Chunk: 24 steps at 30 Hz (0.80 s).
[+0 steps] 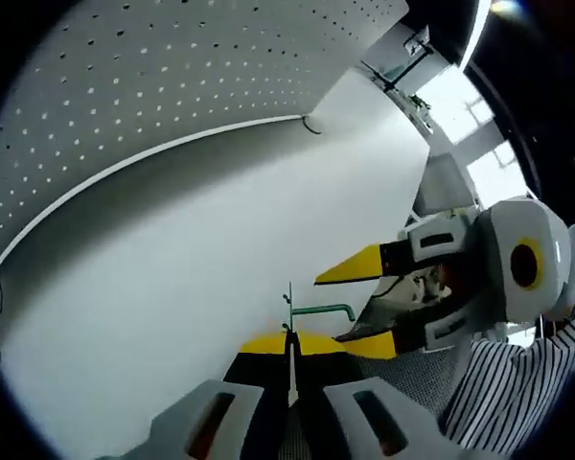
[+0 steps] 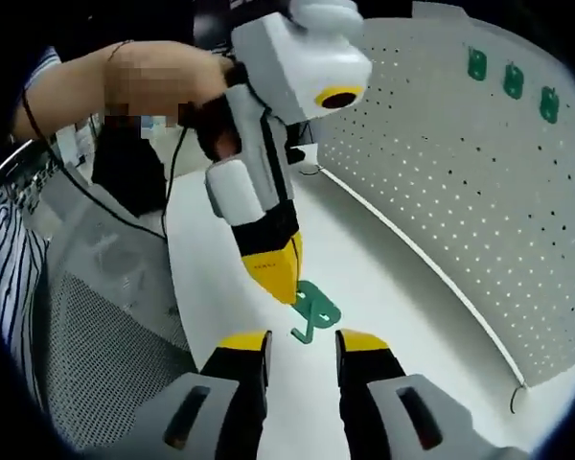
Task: Insert the hook assembly into the mounting plate slot until the hook locks in place.
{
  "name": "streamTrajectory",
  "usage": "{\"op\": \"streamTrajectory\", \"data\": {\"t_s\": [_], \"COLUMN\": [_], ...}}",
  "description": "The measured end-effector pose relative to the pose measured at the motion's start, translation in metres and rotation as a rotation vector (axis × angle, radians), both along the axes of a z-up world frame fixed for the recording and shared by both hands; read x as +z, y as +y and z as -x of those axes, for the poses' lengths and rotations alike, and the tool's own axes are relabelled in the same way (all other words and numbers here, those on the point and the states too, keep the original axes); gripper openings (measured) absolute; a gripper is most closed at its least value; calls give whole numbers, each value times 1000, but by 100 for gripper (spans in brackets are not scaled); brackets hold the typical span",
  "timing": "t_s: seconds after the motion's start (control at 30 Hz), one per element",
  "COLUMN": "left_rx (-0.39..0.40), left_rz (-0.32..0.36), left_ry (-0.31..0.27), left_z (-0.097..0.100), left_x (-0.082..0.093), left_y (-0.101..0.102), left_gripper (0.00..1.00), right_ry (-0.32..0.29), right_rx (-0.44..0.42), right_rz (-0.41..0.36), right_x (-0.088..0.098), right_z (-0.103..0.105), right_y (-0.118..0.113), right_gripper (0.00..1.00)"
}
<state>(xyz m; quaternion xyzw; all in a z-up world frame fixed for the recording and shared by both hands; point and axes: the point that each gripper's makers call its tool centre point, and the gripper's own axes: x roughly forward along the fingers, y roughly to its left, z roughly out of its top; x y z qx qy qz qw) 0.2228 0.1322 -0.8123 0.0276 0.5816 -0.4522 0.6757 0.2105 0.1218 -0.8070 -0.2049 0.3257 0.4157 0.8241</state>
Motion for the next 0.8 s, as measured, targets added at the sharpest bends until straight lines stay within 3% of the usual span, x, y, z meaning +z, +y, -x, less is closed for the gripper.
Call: {"op": "streamTrajectory", "data": {"t_s": [0.23,0.5,0.8], "left_rx": [-19,-21,10], "left_rz": [-10,2,24], "left_ry": [32,72,107], "left_z": [9,17,20], "left_x": [-4,-5,-6], "left_y": [0,-1,0], "left_gripper": [1,1,1], "right_ry": [-81,-123,-176], "right_rx": [117,175,201], "right_rz": [117,157,190], "right_x": [-6,-10,-9], "right_z": [5,10,10], "right_y": [0,4,6], "right_gripper": [17,7,5]}}
